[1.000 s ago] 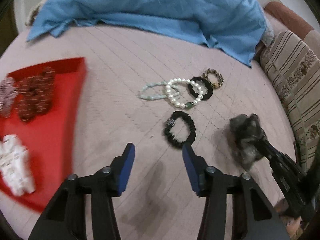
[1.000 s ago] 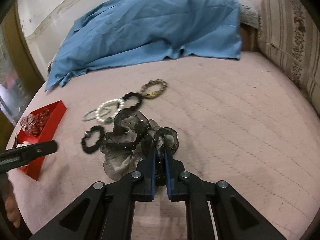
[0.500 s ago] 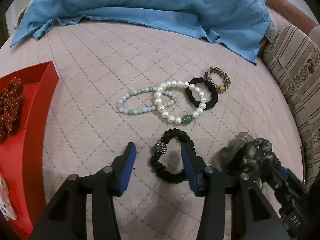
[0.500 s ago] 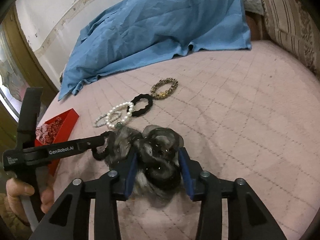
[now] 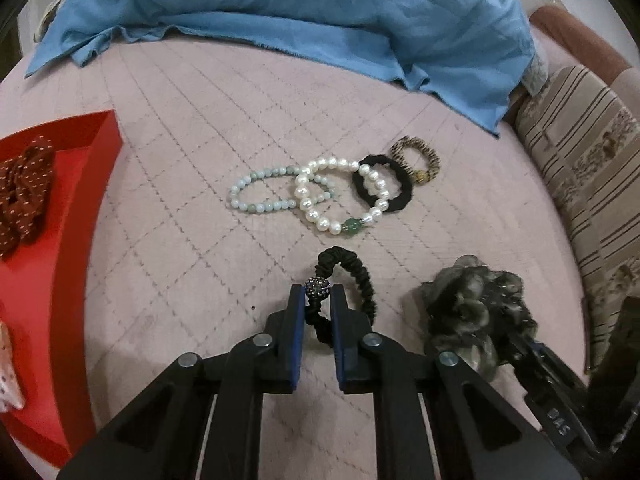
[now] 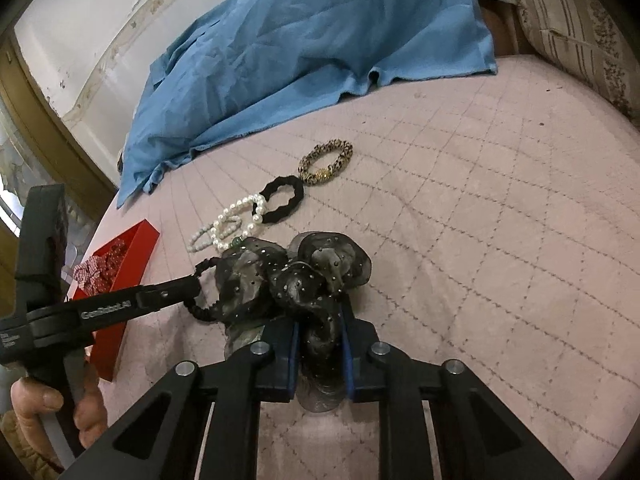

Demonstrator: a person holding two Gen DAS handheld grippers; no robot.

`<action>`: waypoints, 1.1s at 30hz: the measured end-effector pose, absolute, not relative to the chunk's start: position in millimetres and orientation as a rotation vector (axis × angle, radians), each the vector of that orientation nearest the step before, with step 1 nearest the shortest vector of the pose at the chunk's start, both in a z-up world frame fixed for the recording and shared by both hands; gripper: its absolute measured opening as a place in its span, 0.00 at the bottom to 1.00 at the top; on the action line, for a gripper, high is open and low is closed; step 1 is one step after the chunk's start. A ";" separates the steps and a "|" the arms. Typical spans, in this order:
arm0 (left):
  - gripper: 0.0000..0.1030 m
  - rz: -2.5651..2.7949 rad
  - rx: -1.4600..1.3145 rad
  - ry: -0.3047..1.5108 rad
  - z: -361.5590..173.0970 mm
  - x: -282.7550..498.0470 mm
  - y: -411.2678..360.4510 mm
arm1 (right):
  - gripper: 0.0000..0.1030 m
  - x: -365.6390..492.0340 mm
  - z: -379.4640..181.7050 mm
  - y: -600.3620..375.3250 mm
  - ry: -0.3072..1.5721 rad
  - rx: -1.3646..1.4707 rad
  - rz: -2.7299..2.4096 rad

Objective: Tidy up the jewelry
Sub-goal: 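Grasp the black beaded hair tie with the left tool, then carry the hair tie and black scrunchie over the red tray with both tools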

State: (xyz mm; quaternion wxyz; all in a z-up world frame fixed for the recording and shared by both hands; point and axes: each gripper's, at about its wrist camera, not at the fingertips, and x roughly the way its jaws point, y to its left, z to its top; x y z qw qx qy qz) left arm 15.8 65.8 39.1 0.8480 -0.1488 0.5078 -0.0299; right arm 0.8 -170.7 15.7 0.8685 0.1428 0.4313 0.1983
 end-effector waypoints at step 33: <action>0.12 0.188 -0.468 0.823 127.8 -153.7 198.7 | 0.17 -89.6 104.4 -102.6 0.793 0.143 0.601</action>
